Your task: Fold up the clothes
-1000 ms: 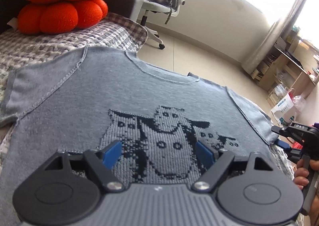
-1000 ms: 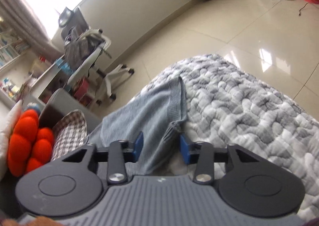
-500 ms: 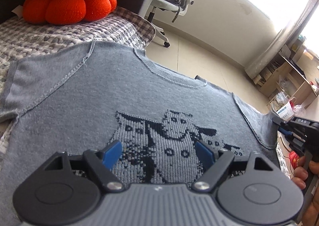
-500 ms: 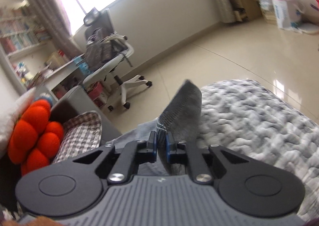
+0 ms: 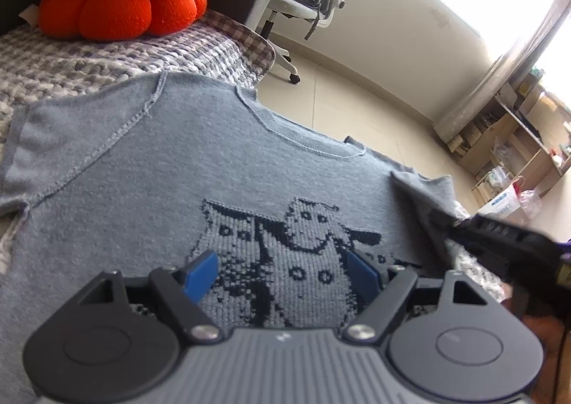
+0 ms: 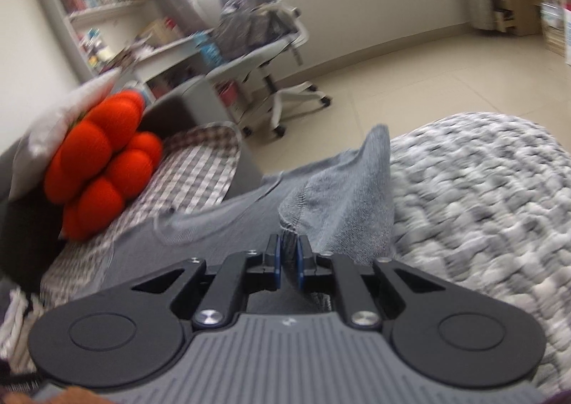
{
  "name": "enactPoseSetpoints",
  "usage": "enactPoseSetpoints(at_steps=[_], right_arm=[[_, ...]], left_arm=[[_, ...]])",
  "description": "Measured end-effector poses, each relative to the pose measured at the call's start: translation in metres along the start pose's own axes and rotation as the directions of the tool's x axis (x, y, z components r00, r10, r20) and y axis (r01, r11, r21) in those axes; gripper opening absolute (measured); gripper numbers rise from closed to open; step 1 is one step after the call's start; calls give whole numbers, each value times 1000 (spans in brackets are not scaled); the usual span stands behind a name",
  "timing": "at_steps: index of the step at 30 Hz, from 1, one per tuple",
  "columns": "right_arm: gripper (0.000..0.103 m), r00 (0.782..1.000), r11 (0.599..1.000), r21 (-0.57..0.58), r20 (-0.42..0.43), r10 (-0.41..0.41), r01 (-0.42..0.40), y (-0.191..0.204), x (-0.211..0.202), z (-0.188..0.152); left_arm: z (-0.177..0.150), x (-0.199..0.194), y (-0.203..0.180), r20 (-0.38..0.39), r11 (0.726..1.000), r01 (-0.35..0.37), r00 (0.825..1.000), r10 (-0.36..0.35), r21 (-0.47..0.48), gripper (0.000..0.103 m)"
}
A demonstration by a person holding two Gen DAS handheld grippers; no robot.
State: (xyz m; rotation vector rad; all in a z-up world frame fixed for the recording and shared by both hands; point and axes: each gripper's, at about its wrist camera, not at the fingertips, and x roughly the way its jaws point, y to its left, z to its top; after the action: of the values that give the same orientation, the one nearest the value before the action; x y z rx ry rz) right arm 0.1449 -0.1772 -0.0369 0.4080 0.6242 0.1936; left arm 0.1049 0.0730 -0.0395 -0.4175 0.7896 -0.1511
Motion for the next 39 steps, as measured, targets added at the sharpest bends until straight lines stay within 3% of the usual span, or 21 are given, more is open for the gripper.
enactPoseSetpoints(at_steps=[6,9,13,17,19,21,23,27,28,29,30,33,39], right_arm=[[11,998,999,-42,-65,-10,8,2,5,-10],[11,998,1000,11,-67,10,-9,-5,1,-9],[11,997,998,64,-65,30,-26,-12,-4,-8],[11,998,995,98,-54,41,-36,-20,-9,-4],[11,997,990,128,-47,59,-53,-24,-12,-1],[11,997,986,153,-42,70,-63,-26,-13,0],[11,996,982,178,-37,77,-69,-27,-14,0],[11,994,963,252,-42,105,-91,-27,-9,-2],[11,993,960,263,-41,108,-94,-26,-8,-3],[11,993,957,274,-39,112,-97,-24,-7,-3],[11,993,954,284,-38,116,-100,-23,-6,-3],[11,993,952,287,-20,114,-104,-19,-6,-2],[11,990,929,341,46,134,-141,-16,-6,1]], left_arm=[[9,2,-2,-10,987,132,991,-134,-88,68],[20,18,-12,-64,971,219,972,-226,-91,68],[39,47,-36,-126,955,285,947,-294,-82,67],[44,86,-49,-162,925,347,915,-370,-154,67],[45,106,-54,-157,925,341,917,-367,-170,67],[44,113,-56,-130,919,351,918,-375,-178,62],[43,119,-57,-101,913,363,917,-385,-185,49],[42,129,-60,-41,900,389,914,-405,-198,38],[41,132,-61,-26,896,396,912,-409,-201,27],[41,134,-62,-11,892,403,911,-413,-204,8],[40,137,-63,4,889,409,909,-417,-206,1],[39,145,-65,49,878,429,902,-429,-214,2],[44,135,-58,139,882,428,903,-407,-198,1]])
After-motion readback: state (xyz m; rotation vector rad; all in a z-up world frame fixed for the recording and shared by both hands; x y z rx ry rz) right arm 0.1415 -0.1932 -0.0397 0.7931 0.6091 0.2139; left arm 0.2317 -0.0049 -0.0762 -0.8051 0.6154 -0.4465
